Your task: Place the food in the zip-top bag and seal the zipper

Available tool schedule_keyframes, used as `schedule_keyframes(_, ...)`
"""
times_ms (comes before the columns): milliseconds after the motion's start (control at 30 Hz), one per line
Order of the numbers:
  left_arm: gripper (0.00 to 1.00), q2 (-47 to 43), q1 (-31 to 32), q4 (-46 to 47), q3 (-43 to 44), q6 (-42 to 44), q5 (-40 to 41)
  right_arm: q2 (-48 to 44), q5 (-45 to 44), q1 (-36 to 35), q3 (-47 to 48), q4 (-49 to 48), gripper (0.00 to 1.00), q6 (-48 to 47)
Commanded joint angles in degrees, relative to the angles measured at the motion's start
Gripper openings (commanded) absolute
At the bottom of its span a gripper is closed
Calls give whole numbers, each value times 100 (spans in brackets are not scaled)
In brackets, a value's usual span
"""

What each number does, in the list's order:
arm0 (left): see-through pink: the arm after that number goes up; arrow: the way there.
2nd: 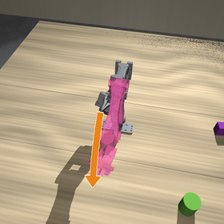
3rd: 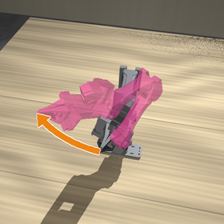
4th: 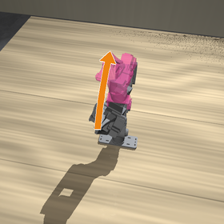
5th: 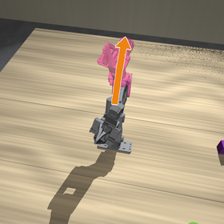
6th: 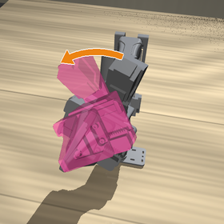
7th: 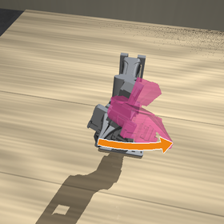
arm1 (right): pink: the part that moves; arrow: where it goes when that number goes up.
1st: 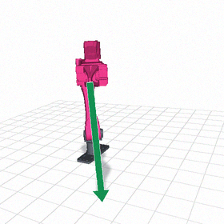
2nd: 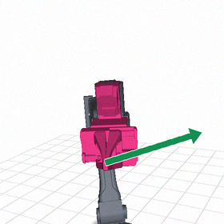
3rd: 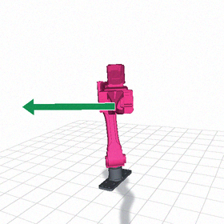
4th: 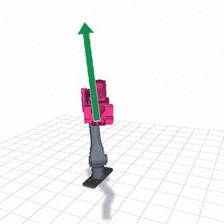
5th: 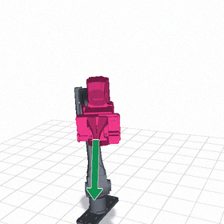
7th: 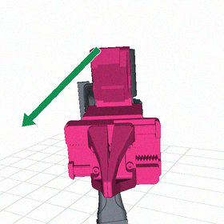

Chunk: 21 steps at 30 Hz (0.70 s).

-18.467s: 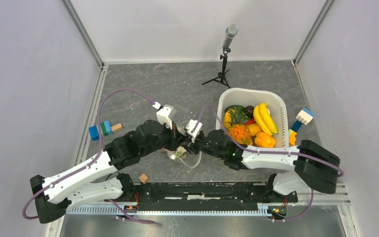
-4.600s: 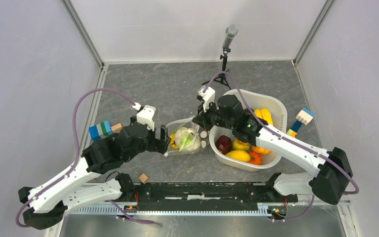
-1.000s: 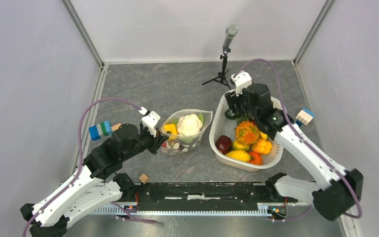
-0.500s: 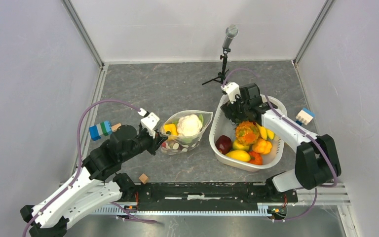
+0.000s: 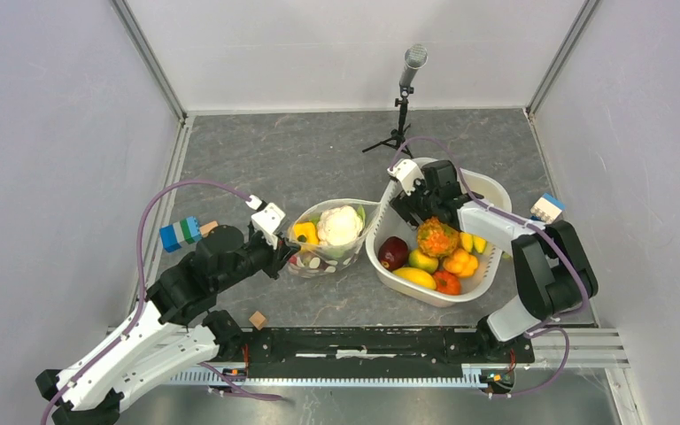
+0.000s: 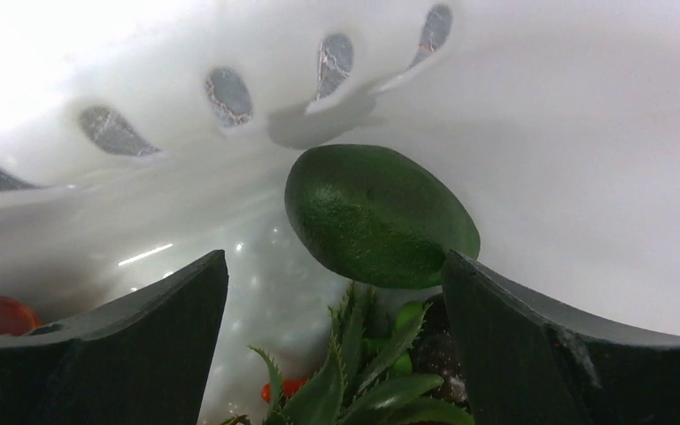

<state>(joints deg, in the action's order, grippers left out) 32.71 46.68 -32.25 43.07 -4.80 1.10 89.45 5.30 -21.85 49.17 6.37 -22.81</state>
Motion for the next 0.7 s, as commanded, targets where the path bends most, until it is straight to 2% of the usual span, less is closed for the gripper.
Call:
schedule_keyframes(0,2,-73,-17,217,31,183,-187,317,-52,12,-12,-258,92,-147)
schedule_keyframes(100,2,-74,-18,236,11,146,-238,522,-53,5,183,126,81,-259)
schedule_keyframes(367,2,-106,-18,219,1,146,-216,544,166,14,3,184,63,-172)
schedule_keyframes(400,2,-108,-18,216,0,150,-216,492,218,15,17,220,59,-171)
schedule_keyframes(467,2,-108,-18,182,11,159,-232,327,328,14,94,294,42,-163)
schedule_keyframes(667,2,-120,-18,158,16,148,-200,-642,568,16,337,438,41,-21)
